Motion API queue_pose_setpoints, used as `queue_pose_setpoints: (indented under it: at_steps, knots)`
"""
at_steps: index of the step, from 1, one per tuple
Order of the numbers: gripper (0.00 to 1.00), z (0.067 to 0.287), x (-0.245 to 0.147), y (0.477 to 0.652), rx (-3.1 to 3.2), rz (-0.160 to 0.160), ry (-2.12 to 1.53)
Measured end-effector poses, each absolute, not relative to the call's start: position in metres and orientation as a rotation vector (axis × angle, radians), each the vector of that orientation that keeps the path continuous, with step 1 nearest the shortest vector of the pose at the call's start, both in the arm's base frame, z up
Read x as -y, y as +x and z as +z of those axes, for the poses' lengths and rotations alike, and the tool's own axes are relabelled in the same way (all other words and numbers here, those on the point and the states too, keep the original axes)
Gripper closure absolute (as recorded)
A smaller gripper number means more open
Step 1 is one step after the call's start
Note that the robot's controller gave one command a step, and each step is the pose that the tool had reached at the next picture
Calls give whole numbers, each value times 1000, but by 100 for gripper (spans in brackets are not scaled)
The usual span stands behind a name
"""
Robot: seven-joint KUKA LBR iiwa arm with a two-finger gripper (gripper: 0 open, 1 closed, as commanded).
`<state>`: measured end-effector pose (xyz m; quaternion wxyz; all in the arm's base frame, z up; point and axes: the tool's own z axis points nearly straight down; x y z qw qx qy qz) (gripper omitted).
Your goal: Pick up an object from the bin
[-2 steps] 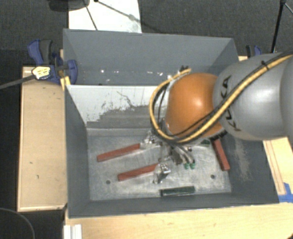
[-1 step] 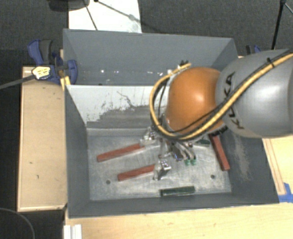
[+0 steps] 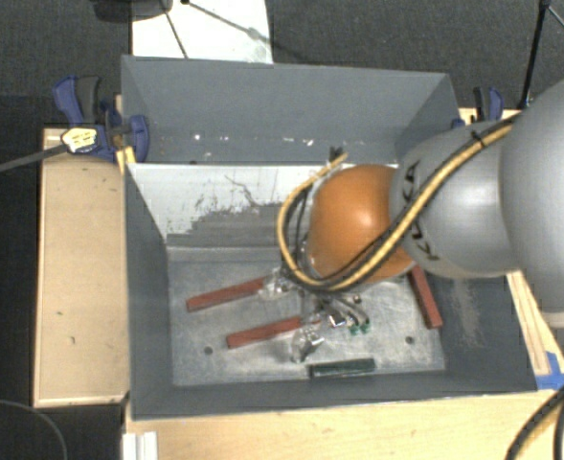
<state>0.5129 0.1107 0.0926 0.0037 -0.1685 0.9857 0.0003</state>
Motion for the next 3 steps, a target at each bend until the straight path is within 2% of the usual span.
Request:
queue_pose_setpoints:
  at_steps: [1, 3]
  knots:
    - [100, 75, -110, 516, -3082, 4, -536]
    - [100, 76, -110, 516, -3083, 4, -535]
